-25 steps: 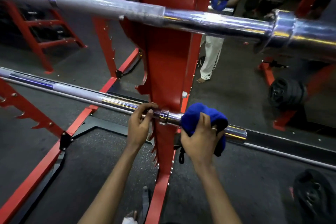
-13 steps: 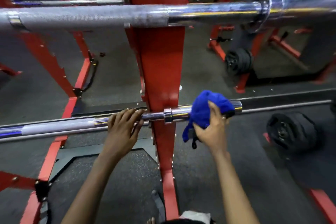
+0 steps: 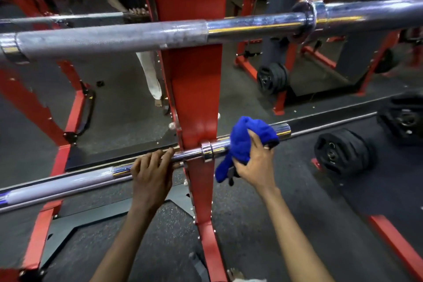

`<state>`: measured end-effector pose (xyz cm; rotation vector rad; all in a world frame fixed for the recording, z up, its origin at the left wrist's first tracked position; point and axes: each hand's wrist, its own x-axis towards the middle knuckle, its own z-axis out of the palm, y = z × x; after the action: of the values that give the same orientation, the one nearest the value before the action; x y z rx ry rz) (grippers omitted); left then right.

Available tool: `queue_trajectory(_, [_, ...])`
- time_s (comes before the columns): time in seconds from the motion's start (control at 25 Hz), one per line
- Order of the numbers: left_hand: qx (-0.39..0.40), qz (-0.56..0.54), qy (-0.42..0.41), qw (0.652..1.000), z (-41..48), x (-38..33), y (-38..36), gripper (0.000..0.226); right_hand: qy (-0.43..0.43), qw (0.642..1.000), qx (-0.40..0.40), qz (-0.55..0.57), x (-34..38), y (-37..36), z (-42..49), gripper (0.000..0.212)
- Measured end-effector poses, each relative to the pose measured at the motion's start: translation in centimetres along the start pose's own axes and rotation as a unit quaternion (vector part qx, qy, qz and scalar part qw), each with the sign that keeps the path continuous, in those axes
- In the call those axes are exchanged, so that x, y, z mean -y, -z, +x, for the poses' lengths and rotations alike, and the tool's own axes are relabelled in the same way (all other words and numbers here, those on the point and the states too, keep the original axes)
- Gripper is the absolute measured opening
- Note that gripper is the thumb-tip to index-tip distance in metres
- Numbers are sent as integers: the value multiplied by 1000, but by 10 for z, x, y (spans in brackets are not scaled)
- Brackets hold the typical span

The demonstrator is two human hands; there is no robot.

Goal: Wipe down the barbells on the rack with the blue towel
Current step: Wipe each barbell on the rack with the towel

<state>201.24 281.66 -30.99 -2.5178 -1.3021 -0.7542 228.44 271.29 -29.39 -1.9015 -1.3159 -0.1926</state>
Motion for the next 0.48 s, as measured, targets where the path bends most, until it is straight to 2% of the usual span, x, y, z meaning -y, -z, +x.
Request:
queue_trajectory(0.08, [39, -13, 10, 999, 5, 0, 9, 45, -102, 994, -34, 21, -22, 11, 17, 72])
queue_trajectory(0.16, [89, -12, -5, 996, 18, 3, 21, 50, -160, 986, -52, 13, -28, 13, 29, 72])
queue_trajectory(0.24, [207, -31, 10, 978, 40, 7, 37, 58, -188, 981, -49, 8, -13, 7, 35, 72])
queue_trajectory(0.32, [316, -61, 40, 946, 53, 9, 40, 49, -189, 980, -57, 4, 10, -3, 29, 71])
queue_trajectory(0.36, [320, -78, 59, 942, 53, 9, 39, 45, -166, 984, -59, 4, 24, -11, 18, 72])
queue_trajectory(0.4, [281, -87, 73, 953, 47, 6, 38, 46, -133, 990, -52, 11, 38, -19, 3, 72])
queue_trajectory(0.48, [135, -92, 88, 983, 19, -4, 34, 51, -69, 996, -1, 64, 59, -31, -29, 75])
